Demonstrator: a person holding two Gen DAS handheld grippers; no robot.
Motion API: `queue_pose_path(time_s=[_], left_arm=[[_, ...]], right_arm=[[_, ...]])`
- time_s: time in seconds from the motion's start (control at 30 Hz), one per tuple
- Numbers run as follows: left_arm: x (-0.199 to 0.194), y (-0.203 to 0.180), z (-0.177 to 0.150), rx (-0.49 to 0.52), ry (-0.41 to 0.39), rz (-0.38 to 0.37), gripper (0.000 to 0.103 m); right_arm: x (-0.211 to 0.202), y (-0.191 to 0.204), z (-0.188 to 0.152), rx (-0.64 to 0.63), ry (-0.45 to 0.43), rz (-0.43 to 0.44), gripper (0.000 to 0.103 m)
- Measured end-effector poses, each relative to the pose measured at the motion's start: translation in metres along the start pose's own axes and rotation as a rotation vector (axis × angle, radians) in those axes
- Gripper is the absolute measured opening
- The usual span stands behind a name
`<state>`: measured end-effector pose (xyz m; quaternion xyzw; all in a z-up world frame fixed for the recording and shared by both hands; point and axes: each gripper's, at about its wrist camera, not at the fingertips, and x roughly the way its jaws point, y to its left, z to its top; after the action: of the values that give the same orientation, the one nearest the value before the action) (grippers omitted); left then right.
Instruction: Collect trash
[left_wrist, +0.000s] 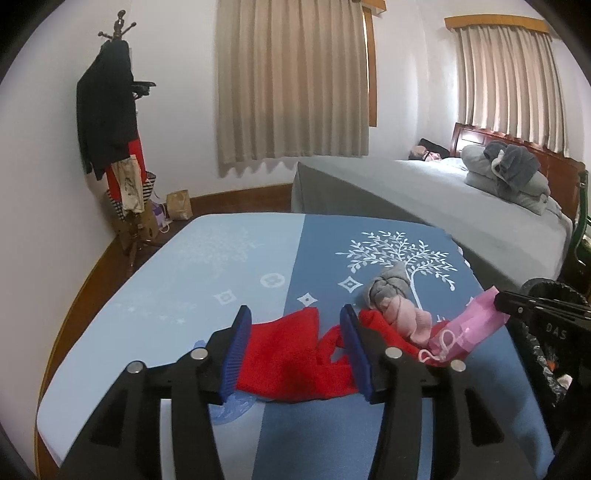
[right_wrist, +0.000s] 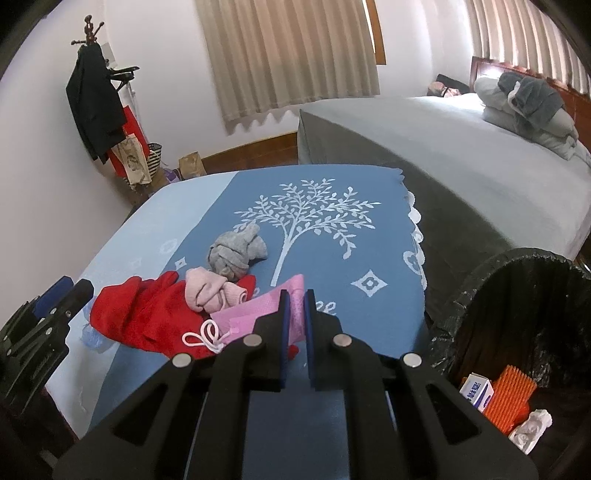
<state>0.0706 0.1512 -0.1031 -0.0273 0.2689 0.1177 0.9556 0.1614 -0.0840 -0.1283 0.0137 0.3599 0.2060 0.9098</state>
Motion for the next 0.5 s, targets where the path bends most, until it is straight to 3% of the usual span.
queue_pose_path(time_s=[0.13,0.23,0.5], left_arm=[[0.0,0.001,-0.003,-0.004,0.011,-0.009,0.049],[0.009,-0.003,-0.004,0.022,0.03,-0.021,0.041],[0.043,-0.007,-0.021,0.053,0.115,0.029,0.044]], right_arm=[[-0.002,0.001,0.0,-0.002,-0.002,0.001,0.007],[-0.002,0.002,-0.001,-0.001,0.002,0.0,0.007],[-0.003,0.002,-0.002,0.001,0.006,-0.001,0.007]])
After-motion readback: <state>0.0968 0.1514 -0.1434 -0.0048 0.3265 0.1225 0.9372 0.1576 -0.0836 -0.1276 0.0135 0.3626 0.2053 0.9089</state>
